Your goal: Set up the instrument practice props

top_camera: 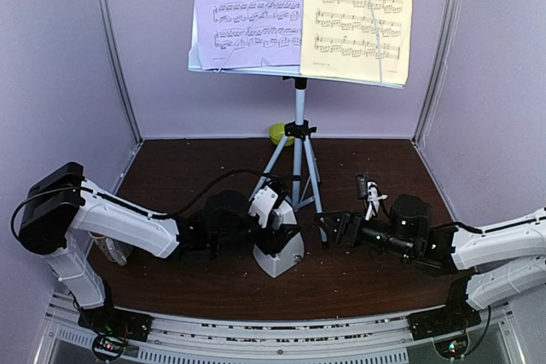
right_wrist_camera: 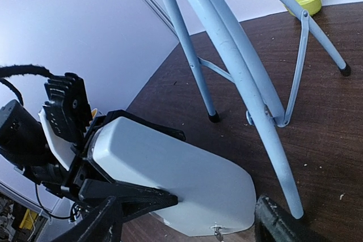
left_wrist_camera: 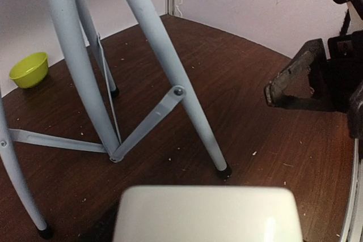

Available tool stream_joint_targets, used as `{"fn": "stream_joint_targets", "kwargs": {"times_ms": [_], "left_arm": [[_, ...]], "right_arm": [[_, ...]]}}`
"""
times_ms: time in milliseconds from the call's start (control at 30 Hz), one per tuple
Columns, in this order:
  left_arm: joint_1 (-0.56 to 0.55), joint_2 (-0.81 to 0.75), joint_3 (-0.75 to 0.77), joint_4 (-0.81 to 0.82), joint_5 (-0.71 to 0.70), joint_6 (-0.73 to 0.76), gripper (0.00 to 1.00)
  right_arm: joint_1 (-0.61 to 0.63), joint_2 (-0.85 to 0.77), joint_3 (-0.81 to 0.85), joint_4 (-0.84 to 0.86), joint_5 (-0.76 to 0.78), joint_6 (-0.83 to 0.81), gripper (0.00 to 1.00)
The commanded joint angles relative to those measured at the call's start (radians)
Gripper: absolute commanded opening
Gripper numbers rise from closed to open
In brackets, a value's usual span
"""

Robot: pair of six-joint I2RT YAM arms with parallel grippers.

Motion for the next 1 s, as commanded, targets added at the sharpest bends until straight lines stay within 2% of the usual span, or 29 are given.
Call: {"fn": "stream_joint_targets", "kwargs": {"times_ms": [0, 67, 167, 233, 267, 533, 800, 967], "left_arm": [[0.022, 0.007, 0.101, 0.017, 0.173, 0.049, 0.36], [0.024, 0.017, 0.114, -0.011, 0.2, 0.064, 0.44], [0.027, 0.025, 0.118, -0.023, 0.224, 0.069, 0.63], [0.027, 0.015, 0.109, -0.015, 0.227, 0.074, 0.93], [0.028, 0.001, 0.099, -0.005, 0.23, 0.079, 0.97], [0.029, -0.176, -0.029, 0.014, 0.221, 0.13, 0.97], [0.031, -0.24, -0.085, -0.015, 0.202, 0.16, 0.84], [0.049, -0.237, -0.086, -0.012, 0.205, 0.159, 0.75]], "right_arm": [[-0.015, -0.018, 0.048, -0.076, 0.019, -0.039, 0.84], [-0.017, -0.018, 0.07, -0.094, 0.016, -0.047, 0.87], [-0.019, -0.017, 0.103, -0.127, 0.012, -0.065, 0.9], [-0.021, -0.015, 0.118, -0.142, 0.009, -0.073, 0.9], [-0.022, -0.015, 0.125, -0.154, 0.008, -0.077, 0.91], [-0.028, 0.016, 0.19, -0.199, -0.043, -0.106, 0.91], [-0.028, 0.11, 0.269, -0.178, -0.122, -0.087, 0.88], [-0.028, 0.187, 0.281, -0.109, -0.172, -0.04, 0.87]]}}
